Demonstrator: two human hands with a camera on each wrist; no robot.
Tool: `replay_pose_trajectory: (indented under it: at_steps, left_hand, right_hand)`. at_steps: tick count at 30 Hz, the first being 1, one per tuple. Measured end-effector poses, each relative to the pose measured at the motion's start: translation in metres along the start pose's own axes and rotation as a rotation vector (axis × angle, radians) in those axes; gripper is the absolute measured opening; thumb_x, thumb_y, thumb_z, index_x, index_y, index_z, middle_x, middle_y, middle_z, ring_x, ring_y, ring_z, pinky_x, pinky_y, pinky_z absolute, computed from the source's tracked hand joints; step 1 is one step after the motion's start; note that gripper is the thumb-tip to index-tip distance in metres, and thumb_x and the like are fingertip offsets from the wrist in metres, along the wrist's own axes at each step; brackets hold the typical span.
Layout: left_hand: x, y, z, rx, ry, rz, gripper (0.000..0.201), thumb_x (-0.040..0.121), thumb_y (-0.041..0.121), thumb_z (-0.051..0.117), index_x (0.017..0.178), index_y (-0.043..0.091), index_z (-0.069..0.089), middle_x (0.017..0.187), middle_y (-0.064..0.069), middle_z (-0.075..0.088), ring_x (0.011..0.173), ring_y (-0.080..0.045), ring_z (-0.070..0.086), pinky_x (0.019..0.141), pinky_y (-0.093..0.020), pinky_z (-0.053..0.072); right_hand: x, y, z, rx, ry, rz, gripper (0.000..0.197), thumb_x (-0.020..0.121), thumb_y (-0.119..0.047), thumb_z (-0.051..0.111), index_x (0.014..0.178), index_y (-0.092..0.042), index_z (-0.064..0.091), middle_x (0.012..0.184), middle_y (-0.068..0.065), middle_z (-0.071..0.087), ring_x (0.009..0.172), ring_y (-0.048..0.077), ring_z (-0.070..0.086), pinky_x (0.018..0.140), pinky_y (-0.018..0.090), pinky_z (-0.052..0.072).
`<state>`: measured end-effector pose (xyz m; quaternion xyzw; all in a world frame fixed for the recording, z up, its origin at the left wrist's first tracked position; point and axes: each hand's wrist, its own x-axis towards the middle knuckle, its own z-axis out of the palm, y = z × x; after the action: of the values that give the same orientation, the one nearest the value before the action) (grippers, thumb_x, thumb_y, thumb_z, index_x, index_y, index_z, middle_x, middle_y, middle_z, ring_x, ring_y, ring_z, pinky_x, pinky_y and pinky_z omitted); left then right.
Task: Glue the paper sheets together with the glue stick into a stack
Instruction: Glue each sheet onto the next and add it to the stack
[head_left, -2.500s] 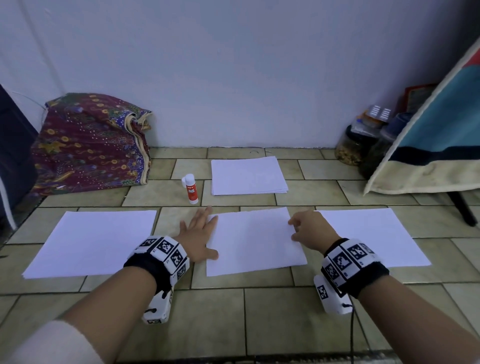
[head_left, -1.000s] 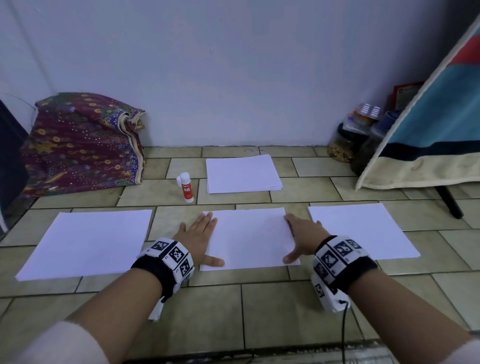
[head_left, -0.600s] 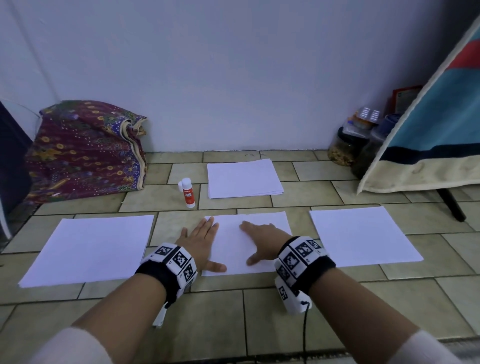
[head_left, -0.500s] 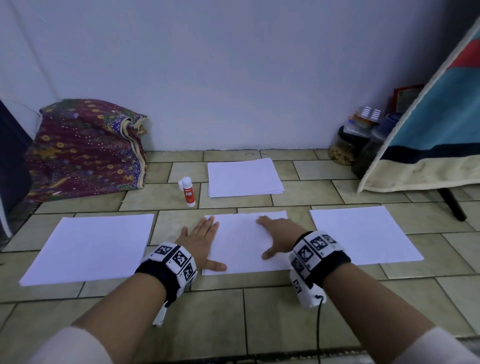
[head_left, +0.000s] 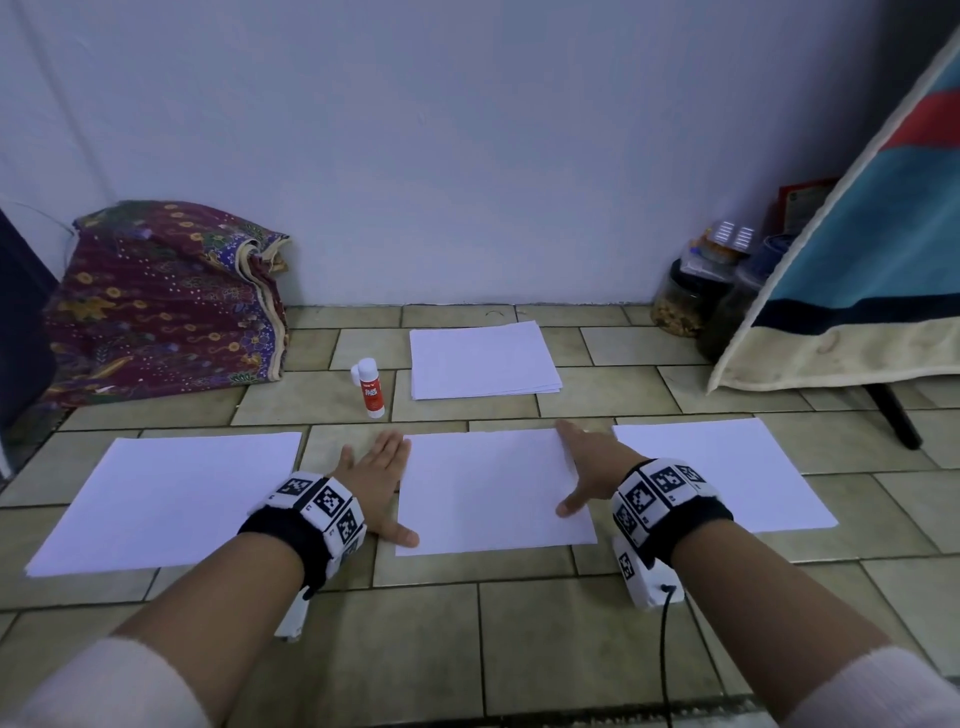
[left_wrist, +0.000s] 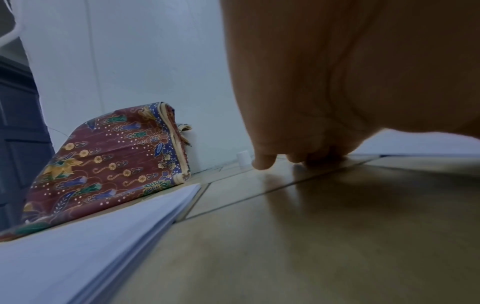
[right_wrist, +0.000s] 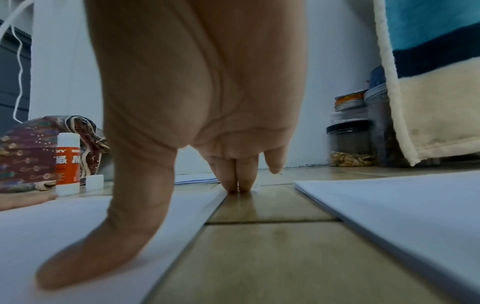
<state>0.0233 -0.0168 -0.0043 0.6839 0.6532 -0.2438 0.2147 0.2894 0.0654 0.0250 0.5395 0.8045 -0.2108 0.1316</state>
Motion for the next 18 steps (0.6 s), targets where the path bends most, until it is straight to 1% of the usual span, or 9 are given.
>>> replay_pose_trajectory:
  at_steps: [1,3,5,8,10,13,15,16,18]
  left_hand:
    - [0.001,-0.001,0.001,-0.024,-0.004,-0.004,0.125,0.079,0.065,0.061,0.146,0.004,-0.026,0.155,-0.008,-0.031,0.144,-0.021,-0.025,0.117,-0.057,-0.003]
    - [0.001,-0.003,0.003,-0.069,-0.013,0.003,0.127,0.079,0.064,0.062,0.146,0.005,-0.028,0.154,-0.006,-0.033,0.144,-0.019,-0.027,0.116,-0.058,-0.003]
    - [0.0,-0.003,0.004,-0.095,-0.011,0.009,0.127,0.079,0.064,0.063,0.146,0.006,-0.028,0.154,-0.005,-0.034,0.143,-0.018,-0.027,0.115,-0.059,-0.004]
    - [0.0,-0.002,0.004,-0.104,-0.007,0.011,0.126,0.079,0.063,0.063,0.146,0.006,-0.028,0.154,-0.004,-0.034,0.143,-0.018,-0.028,0.115,-0.058,-0.005]
    - [0.0,-0.002,0.005,-0.106,-0.001,0.01,0.126,0.079,0.063,0.063,0.146,0.006,-0.028,0.154,-0.004,-0.034,0.143,-0.018,-0.028,0.116,-0.058,-0.005]
    - [0.0,-0.003,0.006,-0.11,0.006,0.007,0.126,0.079,0.063,0.063,0.146,0.007,-0.028,0.154,-0.004,-0.034,0.143,-0.018,-0.028,0.116,-0.059,-0.005]
    - [0.0,-0.003,0.007,-0.117,0.007,0.008,0.127,0.078,0.063,0.063,0.146,0.007,-0.028,0.154,-0.003,-0.035,0.143,-0.018,-0.029,0.115,-0.059,-0.006]
    - [0.001,-0.004,0.007,-0.12,0.008,0.007,0.127,0.078,0.064,0.063,0.146,0.008,-0.029,0.154,-0.003,-0.035,0.143,-0.017,-0.029,0.115,-0.059,-0.006]
    - [0.001,-0.003,0.007,-0.121,0.009,0.004,0.127,0.078,0.064,0.063,0.146,0.008,-0.029,0.153,-0.003,-0.035,0.143,-0.017,-0.029,0.115,-0.059,-0.006]
  right_hand:
    - [0.0,-0.001,-0.001,0.002,0.006,0.004,0.1,0.065,-0.035,0.086,0.14,-0.011,0.025,0.129,0.009,0.054,0.125,0.029,0.045,0.105,0.039,0.036]
    - [0.0,-0.001,-0.001,-0.001,0.015,0.007,0.099,0.062,-0.035,0.088,0.137,-0.013,0.029,0.123,0.008,0.056,0.121,0.029,0.045,0.101,0.039,0.041]
    - [0.002,0.0,0.0,0.012,0.042,-0.012,0.097,0.057,-0.034,0.09,0.134,-0.015,0.033,0.121,0.006,0.056,0.12,0.029,0.045,0.098,0.041,0.044]
    - [0.004,0.003,0.001,0.079,0.084,-0.046,0.101,0.055,-0.027,0.092,0.137,-0.017,0.035,0.125,0.005,0.057,0.12,0.026,0.048,0.098,0.037,0.043]
    - [0.003,0.007,-0.001,0.203,0.102,-0.059,0.107,0.056,-0.02,0.091,0.144,-0.018,0.029,0.131,0.005,0.055,0.123,0.025,0.048,0.099,0.035,0.042]
    - [0.0,0.01,-0.001,0.507,0.173,-0.057,0.108,0.057,-0.015,0.091,0.144,-0.024,0.029,0.134,0.002,0.046,0.114,0.023,0.052,0.093,0.036,0.049]
    - [-0.003,0.012,0.003,0.696,0.246,-0.033,0.095,0.06,-0.014,0.09,0.137,-0.029,0.036,0.133,0.002,0.04,0.111,0.027,0.053,0.09,0.041,0.052]
    - [-0.006,0.012,0.005,0.775,0.265,-0.017,0.084,0.063,-0.012,0.088,0.13,-0.029,0.041,0.13,0.002,0.04,0.111,0.028,0.053,0.088,0.042,0.053]
    - [-0.012,0.013,0.01,0.868,0.243,-0.002,0.058,0.069,-0.009,0.083,0.116,-0.024,0.052,0.123,0.002,0.045,0.11,0.025,0.053,0.088,0.041,0.054]
